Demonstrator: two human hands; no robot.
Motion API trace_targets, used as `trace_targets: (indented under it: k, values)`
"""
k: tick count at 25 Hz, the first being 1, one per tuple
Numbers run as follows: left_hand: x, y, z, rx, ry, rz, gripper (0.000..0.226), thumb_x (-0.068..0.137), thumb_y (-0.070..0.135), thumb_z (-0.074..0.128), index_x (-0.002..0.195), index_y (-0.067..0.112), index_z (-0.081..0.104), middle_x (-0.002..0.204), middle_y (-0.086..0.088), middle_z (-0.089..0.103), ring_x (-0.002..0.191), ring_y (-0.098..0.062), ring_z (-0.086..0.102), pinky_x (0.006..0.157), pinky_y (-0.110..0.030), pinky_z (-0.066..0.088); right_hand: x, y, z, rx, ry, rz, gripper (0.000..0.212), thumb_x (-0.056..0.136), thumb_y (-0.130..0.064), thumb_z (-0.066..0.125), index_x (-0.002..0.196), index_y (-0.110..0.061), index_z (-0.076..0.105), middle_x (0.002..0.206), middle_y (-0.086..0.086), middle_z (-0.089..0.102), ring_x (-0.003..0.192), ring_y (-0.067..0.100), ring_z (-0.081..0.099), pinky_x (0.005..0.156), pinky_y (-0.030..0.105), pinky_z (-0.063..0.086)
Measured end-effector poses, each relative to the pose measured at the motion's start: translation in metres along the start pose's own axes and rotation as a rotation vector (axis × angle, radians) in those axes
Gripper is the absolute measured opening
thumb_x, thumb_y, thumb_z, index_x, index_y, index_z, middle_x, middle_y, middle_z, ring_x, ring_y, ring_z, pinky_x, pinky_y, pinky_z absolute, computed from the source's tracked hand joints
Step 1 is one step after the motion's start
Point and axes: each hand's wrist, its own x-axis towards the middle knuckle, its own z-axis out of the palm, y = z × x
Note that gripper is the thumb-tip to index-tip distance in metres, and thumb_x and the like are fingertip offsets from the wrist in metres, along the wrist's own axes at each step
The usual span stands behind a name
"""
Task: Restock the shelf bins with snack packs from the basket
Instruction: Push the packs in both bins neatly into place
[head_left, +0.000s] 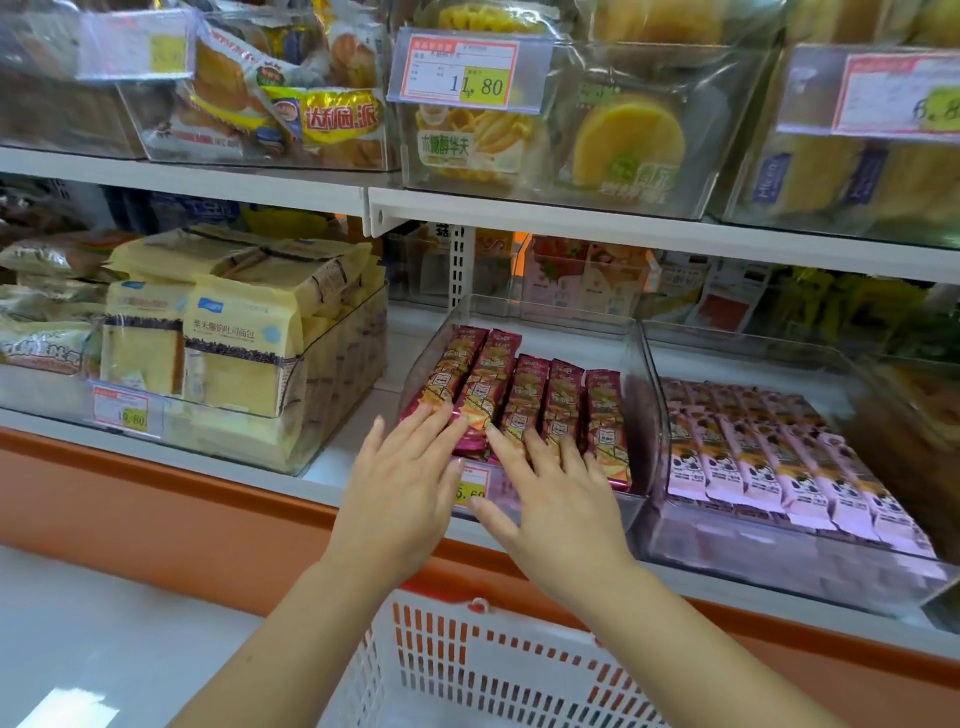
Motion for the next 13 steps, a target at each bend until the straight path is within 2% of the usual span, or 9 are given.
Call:
trace_targets:
  k: [3, 5, 7, 10, 13]
  values:
    - [0.001, 0.013, -0.007, 0.032, 0.056, 0.047, 0.053, 0.097, 0.044, 0.024, 0.143, 0.024, 0.041, 0.151, 0.005, 0.037, 0.142, -0.012, 0.028, 0.119, -0.039, 0.013, -0.008, 0.012, -0.009, 0.010, -0.030, 0.071, 0.070, 0.088, -0.072, 0.017, 0.149, -0.044, -0.004, 0.162, 0.001, 0.003, 0.148, 0.030, -0.001, 0.120, 0.046, 0.003]
    - [-0.002, 0.028, -0.003, 0.055, 0.051, 0.140, 0.050, 0.098, 0.040, 0.029, 0.142, 0.021, 0.042, 0.151, 0.004, 0.038, 0.143, -0.014, 0.027, 0.116, -0.042, 0.014, -0.015, 0.022, -0.016, -0.018, -0.029, 0.135, 0.072, 0.089, -0.072, 0.017, 0.150, -0.040, -0.001, 0.162, 0.004, 0.004, 0.148, 0.031, 0.000, 0.120, 0.045, 0.005]
    - [-0.004, 0.038, 0.004, 0.091, 0.024, 0.201, 0.049, 0.097, 0.036, 0.030, 0.141, 0.020, 0.044, 0.149, 0.003, 0.041, 0.143, -0.017, 0.028, 0.113, -0.045, 0.015, -0.017, 0.027, -0.016, -0.037, -0.049, 0.137, 0.070, 0.091, -0.070, 0.019, 0.151, -0.037, 0.005, 0.160, 0.006, 0.013, 0.147, 0.031, 0.007, 0.119, 0.044, 0.010]
    - [-0.003, 0.043, 0.009, 0.100, -0.013, 0.195, 0.048, 0.092, 0.030, 0.033, 0.133, 0.018, 0.055, 0.137, 0.003, 0.056, 0.139, -0.021, 0.037, 0.111, -0.045, 0.017, -0.017, 0.026, -0.009, -0.065, -0.058, 0.097, 0.064, 0.094, -0.063, 0.021, 0.151, -0.034, 0.013, 0.156, 0.006, 0.027, 0.144, 0.032, 0.016, 0.117, 0.044, 0.016]
    - [-0.001, 0.045, 0.006, 0.115, -0.040, 0.180, 0.049, 0.090, 0.030, 0.032, 0.128, 0.019, 0.059, 0.131, 0.005, 0.061, 0.135, -0.021, 0.043, 0.111, -0.042, 0.016, -0.017, 0.028, -0.012, -0.027, -0.056, 0.103, 0.062, 0.095, -0.060, 0.024, 0.150, -0.033, 0.016, 0.159, 0.007, 0.017, 0.146, 0.030, 0.014, 0.118, 0.042, 0.016]
